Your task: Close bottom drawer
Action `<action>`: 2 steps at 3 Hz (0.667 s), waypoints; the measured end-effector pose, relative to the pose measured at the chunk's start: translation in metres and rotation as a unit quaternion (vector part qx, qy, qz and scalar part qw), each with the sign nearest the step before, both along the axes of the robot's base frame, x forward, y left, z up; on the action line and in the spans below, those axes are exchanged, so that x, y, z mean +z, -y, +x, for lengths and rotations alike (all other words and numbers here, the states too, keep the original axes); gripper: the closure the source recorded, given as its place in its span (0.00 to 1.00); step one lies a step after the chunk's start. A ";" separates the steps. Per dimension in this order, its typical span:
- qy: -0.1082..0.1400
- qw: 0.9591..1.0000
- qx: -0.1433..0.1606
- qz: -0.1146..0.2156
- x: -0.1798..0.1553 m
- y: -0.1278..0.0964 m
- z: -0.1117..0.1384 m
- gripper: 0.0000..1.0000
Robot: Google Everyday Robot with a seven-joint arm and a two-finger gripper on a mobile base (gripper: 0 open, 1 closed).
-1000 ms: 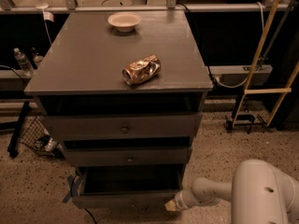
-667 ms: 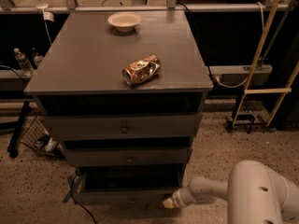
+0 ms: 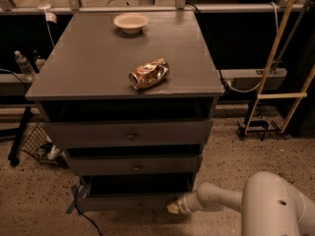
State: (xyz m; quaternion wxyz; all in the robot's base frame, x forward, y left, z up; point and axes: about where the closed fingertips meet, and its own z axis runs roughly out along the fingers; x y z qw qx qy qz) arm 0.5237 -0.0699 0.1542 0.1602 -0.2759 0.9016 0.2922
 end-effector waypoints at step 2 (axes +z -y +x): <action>0.022 1.000 0.006 0.009 0.011 -0.014 0.015 1.00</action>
Offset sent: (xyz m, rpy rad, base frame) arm 0.0124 0.0108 0.0087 0.0136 -0.0364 0.0091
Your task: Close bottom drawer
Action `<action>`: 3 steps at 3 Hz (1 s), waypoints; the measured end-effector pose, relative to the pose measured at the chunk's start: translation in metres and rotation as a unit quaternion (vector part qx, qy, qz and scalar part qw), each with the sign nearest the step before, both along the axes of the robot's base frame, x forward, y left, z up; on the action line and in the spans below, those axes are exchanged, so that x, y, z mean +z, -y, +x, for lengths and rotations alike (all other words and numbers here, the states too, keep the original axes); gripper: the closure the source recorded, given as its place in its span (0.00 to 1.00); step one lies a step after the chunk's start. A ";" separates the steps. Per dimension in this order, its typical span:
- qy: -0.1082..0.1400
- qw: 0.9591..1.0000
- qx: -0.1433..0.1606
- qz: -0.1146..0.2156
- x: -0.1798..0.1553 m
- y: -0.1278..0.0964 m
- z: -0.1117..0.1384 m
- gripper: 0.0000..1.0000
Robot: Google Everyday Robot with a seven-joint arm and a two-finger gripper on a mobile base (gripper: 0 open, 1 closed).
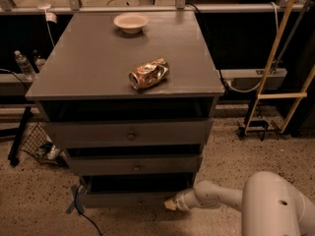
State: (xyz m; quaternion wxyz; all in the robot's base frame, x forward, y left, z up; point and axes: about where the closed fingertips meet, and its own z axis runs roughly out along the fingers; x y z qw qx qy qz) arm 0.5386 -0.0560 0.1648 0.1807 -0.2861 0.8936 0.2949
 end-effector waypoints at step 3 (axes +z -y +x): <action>0.051 0.996 -0.062 -0.043 -0.014 0.016 0.037 1.00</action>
Offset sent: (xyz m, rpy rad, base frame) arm 0.0398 -0.0135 -0.0181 -0.1430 -0.0937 -0.0984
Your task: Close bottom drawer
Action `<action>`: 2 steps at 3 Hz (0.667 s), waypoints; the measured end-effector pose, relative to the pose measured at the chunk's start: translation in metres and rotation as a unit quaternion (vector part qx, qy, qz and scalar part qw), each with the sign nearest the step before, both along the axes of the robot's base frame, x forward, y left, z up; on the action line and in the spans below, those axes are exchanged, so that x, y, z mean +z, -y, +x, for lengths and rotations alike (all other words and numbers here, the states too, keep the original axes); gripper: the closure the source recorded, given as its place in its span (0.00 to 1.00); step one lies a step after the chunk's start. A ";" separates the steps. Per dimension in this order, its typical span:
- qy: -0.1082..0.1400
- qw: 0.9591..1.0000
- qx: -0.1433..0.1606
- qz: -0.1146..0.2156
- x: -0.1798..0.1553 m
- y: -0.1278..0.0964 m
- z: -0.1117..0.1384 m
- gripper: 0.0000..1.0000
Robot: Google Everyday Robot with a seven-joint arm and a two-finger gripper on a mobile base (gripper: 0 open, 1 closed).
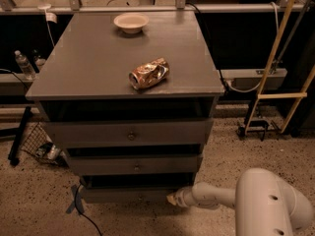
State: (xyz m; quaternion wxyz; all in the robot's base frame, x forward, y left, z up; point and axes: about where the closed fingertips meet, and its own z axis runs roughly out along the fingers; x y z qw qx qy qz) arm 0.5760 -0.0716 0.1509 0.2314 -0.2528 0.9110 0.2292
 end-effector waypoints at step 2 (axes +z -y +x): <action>0.041 0.998 -0.038 0.026 0.001 0.009 0.029 1.00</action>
Offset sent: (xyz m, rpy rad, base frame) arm 0.0542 -0.0138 0.0044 0.1001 -0.1399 -0.1089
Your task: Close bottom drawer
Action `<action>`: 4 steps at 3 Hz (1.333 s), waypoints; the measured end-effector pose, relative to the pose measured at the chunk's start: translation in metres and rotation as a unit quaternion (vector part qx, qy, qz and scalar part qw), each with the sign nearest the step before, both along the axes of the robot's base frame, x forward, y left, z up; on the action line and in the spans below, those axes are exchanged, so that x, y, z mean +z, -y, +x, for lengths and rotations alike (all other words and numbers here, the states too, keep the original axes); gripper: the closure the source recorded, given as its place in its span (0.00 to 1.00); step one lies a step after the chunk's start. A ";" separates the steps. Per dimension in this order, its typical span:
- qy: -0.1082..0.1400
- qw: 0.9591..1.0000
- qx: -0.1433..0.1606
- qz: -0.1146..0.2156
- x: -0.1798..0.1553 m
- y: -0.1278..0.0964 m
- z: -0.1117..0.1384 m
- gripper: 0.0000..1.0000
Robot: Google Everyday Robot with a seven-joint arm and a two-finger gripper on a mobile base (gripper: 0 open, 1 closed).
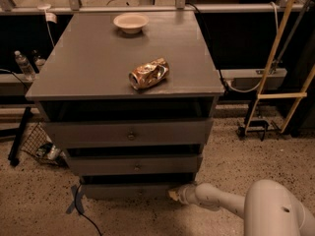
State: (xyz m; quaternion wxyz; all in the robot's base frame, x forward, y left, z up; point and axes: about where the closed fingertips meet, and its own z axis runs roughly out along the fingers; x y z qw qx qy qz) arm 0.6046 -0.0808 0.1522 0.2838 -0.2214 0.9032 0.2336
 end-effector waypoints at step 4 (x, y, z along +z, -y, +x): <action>0.027 0.999 0.017 0.021 0.006 -0.015 0.022 1.00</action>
Offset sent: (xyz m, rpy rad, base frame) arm 0.0483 0.0196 0.0135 0.0609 -0.1256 0.0057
